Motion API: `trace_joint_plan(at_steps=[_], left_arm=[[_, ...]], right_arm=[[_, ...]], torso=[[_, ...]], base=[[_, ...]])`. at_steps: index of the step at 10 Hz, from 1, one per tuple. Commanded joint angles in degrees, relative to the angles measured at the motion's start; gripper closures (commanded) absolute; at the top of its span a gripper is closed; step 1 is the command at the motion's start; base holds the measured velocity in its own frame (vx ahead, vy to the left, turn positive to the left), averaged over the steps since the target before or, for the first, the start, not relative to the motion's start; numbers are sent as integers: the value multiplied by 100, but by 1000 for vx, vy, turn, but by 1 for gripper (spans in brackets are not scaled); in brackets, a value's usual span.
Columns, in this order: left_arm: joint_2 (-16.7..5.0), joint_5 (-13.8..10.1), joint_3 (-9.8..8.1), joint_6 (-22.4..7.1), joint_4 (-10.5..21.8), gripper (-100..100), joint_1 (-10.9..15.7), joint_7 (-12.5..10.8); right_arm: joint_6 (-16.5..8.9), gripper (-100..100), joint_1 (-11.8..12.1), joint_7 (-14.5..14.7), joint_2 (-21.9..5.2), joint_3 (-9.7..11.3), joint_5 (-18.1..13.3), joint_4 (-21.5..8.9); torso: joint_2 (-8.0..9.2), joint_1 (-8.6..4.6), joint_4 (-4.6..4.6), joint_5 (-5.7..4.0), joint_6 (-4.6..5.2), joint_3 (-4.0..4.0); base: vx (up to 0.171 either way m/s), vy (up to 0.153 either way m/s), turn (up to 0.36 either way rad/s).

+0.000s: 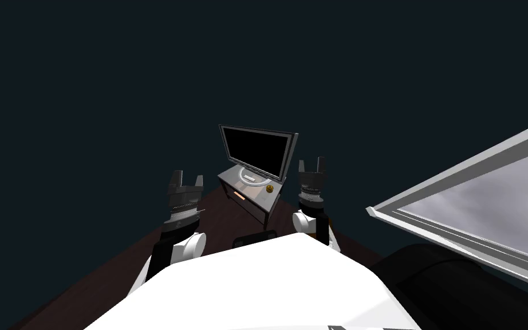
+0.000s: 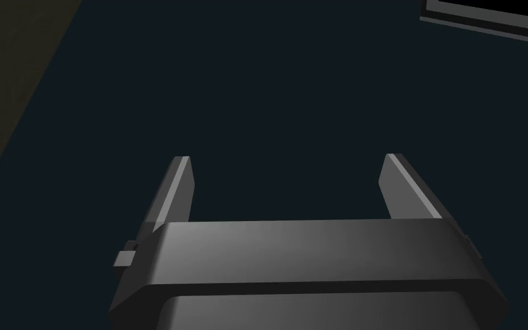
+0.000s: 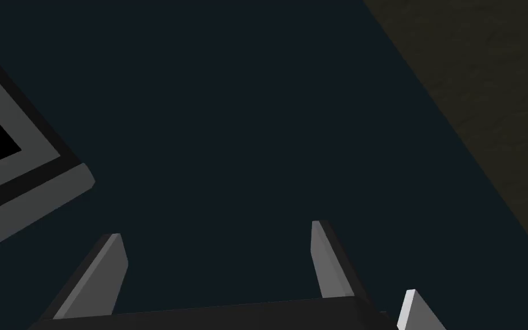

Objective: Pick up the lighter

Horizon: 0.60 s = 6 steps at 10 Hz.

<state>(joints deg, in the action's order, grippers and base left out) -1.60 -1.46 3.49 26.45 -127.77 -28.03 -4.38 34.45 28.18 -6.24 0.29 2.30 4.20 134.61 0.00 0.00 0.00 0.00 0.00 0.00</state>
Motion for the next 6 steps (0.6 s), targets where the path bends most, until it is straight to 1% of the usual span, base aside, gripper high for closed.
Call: trace_joint_plan(at_steps=[1, 3, 6], left_arm=[[0, 0, 0, 0, 0, 0, 0, 0], [0, 0, 0, 0, 0, 0, 0, 0], [0, 0, 0, 0, 0, 0, 0, 0]], right_arm=[[-29, -100, 44, 36, -164, 53, 2, -96], [-98, -100, 150, 124, -455, 173, 6, -325], [-261, -100, 407, 350, -970, 445, 16, -888]], torso=[[0, 0, 0, 0, 0, 0], [4, 1, 1, 0, -1, 2], [8, 5, 1, 1, 0, 4]], base=[[-6, 3, 49], [-15, 9, 76], [-18, 20, 129]])
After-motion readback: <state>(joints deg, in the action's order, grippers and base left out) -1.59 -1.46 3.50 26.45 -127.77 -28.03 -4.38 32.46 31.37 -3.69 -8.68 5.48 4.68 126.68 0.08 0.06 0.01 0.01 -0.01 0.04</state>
